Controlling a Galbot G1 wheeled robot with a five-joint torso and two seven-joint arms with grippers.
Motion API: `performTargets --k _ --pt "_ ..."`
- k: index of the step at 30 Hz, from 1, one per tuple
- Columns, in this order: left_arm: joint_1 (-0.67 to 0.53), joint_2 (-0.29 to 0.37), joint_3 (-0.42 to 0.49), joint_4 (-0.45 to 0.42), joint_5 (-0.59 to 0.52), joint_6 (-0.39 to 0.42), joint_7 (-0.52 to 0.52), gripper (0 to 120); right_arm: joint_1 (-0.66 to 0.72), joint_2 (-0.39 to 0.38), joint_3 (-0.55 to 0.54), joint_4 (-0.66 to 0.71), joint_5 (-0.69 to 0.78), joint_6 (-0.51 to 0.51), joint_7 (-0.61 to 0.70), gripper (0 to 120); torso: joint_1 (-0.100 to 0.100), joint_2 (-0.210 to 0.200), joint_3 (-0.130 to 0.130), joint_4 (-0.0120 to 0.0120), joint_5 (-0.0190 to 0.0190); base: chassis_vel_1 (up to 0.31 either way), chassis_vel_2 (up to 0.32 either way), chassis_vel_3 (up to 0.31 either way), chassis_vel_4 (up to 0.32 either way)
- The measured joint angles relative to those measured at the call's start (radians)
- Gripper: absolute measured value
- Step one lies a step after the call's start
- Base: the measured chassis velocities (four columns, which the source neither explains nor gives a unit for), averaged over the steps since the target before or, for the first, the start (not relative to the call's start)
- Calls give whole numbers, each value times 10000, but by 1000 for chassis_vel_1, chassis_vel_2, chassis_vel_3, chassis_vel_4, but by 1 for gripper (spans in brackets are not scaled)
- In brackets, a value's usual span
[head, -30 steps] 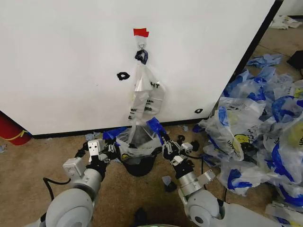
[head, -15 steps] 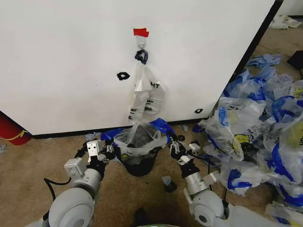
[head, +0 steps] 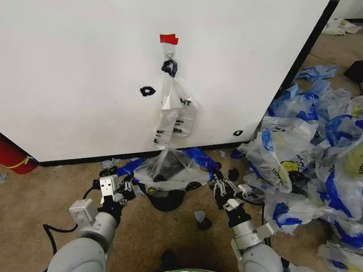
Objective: Pick up the garbage bag from the wall and place it over the trash bin.
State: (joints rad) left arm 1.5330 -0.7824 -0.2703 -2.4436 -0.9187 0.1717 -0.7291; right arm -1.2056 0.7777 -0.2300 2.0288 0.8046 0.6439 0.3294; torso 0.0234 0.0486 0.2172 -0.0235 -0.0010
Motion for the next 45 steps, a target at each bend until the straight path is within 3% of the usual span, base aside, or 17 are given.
performTargets --k 12,26,45 --pt "545 -155 154 96 374 -111 32 0 -610 234 395 -341 -63 133 -206 0 0 0 0 0 0 0 0 0 0" --pt "349 -394 936 951 868 -308 100 0 -678 578 273 -1226 -148 276 -379 0 0 0 1 -1 0 0 0 0 0" --pt "-210 12 1177 1488 317 -146 -34 0 272 -81 -1009 -1241 -596 -269 716 0 1 0 2 0 0 0 0 0 0"
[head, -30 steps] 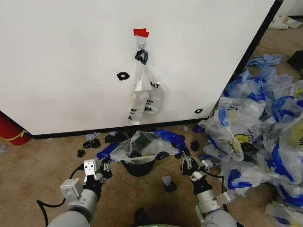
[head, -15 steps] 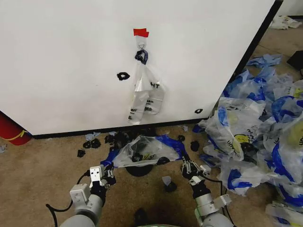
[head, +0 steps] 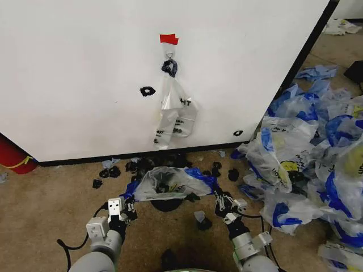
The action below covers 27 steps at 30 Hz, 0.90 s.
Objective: Pick up the garbage bag from the wall and place it over the trash bin.
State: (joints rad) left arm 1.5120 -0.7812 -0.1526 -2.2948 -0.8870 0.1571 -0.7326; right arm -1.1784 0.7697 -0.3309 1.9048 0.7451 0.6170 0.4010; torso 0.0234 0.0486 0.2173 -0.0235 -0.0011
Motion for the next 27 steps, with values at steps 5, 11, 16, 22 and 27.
performTargets --k 5,11,16,22,27 --pt "39 87 97 -94 -203 114 -142 0 87 -254 -245 90 -157 -180 293 0 0 0 0 0 1 0 0 0 0" --pt "-58 193 111 -116 -418 197 -239 0 223 -491 -468 138 -177 -314 486 0 0 -3 0 0 1 0 0 0 0" --pt "-375 265 254 -62 -673 300 -349 0 561 -577 -792 192 -141 -637 858 0 0 -3 0 -2 1 0 0 0 0" --pt "-528 349 329 -13 -947 398 -460 0 938 -600 -1151 257 -70 -962 1209 0 0 -3 0 -1 0 0 0 0 0" --pt "-573 412 392 20 -1133 455 -551 0 1122 -605 -1480 310 -76 -1263 1551 0 0 -3 0 -1 -1 0 0 0 0"
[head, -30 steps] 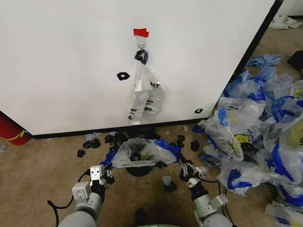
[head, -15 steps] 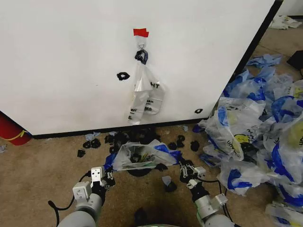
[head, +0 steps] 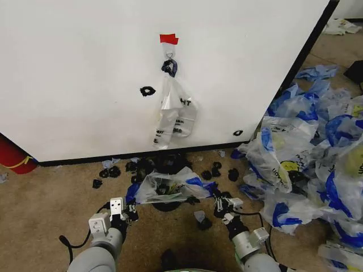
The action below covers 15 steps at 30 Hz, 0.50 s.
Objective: Pick up the garbage bag from the wall and place it over the trash bin.
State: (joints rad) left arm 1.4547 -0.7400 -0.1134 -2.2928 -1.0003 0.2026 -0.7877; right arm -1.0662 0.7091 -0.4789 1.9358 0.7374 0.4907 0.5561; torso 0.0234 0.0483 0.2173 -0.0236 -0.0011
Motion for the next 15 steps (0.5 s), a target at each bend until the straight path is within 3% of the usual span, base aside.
performTargets --k 15 --pt "-326 53 368 477 -110 60 -67 0 342 -15 -278 -203 -11 -453 433 0 0 2 0 0 1 0 0 0 0"
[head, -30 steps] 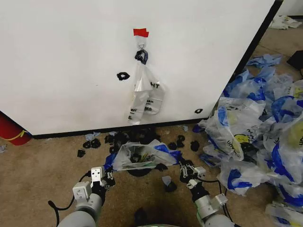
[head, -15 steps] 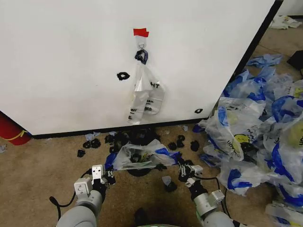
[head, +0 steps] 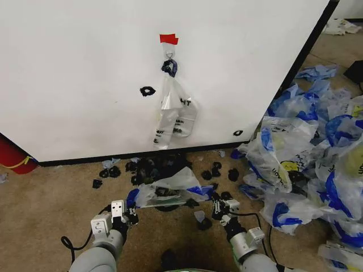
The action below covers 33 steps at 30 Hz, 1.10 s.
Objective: Pick up the garbage bag from the wall and place it over the trash bin.
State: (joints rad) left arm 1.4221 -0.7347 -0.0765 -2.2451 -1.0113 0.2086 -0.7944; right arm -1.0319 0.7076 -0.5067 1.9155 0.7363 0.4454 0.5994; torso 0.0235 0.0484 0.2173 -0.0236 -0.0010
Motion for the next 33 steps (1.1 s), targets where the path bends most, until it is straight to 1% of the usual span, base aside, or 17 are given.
performTargets --k 15,33 --pt "-534 59 363 777 0 -28 13 0 134 37 85 -277 16 -35 49 0 0 2 0 0 0 0 0 0 0" --pt "-845 79 361 1171 323 -128 69 0 180 131 241 -405 14 -52 68 0 0 2 0 1 0 0 0 0 0"
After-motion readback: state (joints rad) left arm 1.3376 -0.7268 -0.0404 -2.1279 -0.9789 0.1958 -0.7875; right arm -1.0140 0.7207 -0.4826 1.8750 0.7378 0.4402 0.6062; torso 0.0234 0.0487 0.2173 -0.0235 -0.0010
